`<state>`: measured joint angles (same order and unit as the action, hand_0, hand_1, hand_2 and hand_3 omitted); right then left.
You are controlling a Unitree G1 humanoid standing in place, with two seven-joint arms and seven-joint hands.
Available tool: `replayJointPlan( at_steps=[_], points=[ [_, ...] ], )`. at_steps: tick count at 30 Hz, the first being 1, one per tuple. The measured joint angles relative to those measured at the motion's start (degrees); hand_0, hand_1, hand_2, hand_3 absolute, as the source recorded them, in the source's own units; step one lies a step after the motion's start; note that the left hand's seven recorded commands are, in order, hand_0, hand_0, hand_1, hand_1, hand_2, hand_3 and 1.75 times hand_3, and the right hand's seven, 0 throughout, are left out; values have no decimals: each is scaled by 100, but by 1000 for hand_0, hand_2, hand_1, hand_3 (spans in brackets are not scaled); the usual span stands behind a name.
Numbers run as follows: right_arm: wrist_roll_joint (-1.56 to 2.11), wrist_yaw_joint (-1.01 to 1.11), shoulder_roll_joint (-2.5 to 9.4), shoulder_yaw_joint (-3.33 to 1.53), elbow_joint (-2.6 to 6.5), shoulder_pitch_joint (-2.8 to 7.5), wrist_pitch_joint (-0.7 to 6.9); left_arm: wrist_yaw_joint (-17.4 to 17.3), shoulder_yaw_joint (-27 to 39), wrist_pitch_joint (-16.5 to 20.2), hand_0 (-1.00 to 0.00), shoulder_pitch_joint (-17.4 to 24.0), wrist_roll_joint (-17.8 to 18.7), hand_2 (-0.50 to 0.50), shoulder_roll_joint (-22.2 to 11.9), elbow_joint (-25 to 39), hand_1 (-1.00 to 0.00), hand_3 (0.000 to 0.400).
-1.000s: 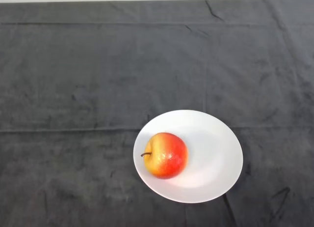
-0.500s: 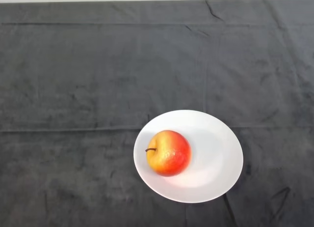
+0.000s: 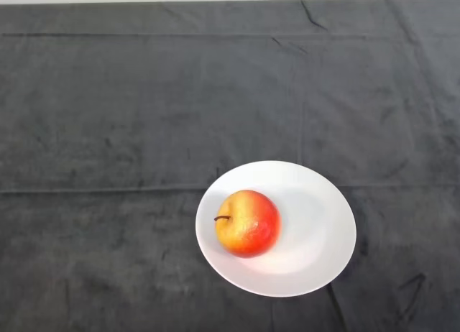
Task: Move the apple to the plate
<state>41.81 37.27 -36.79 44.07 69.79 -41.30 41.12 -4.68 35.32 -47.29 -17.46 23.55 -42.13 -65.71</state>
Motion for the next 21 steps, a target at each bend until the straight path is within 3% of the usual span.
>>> replayJointPlan(
  at_steps=[21],
  points=[
    [0,1,0,0,0,0,0,-39,19,-25,0,-161,-12,0,11,-127,0,0]
  ],
)
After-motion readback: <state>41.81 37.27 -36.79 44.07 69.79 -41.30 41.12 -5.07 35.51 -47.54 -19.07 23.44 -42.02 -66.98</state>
